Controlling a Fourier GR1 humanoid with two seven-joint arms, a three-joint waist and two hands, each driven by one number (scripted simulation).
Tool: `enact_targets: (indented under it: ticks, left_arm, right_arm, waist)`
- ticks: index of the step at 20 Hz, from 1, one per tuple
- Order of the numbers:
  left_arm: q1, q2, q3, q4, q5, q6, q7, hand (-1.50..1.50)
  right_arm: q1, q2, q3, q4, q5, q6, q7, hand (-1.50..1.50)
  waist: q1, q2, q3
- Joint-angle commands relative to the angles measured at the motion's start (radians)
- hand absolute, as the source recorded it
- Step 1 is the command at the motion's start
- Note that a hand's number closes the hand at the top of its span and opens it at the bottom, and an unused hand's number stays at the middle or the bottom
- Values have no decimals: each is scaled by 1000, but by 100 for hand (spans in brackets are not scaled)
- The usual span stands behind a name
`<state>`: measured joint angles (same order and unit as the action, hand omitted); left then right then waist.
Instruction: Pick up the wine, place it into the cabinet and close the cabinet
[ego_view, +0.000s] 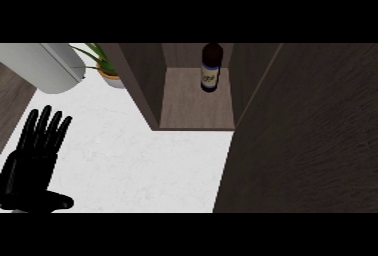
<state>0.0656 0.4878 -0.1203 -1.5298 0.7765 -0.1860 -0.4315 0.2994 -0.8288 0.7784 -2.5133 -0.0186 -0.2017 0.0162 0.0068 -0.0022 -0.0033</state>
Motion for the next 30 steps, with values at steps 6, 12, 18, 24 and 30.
enact_targets:
  ticks: [6,12,18,24,30]
  left_arm:
    - [25,56,57,-8,44,-74,24,-150]
    - [-44,67,77,28,68,-91,51,-150]
    - [-13,82,82,45,61,-136,39,-150]
    - [-41,111,100,62,89,-174,68,-150]
    - [-20,115,133,114,90,-211,41,-150]
  right_arm:
    - [-114,157,112,-160,-4,-29,160,150]
    - [-199,210,83,-107,-81,15,194,150]
    - [-294,294,49,-27,-102,24,243,150]
    - [-507,435,-19,134,-116,10,358,150]
    - [-857,709,-55,379,-89,-63,561,150]
  waist:
    - [16,0,-2]
    - [31,12,-4]
    - [64,14,-6]
    - [81,17,-6]
    - [62,6,-5]
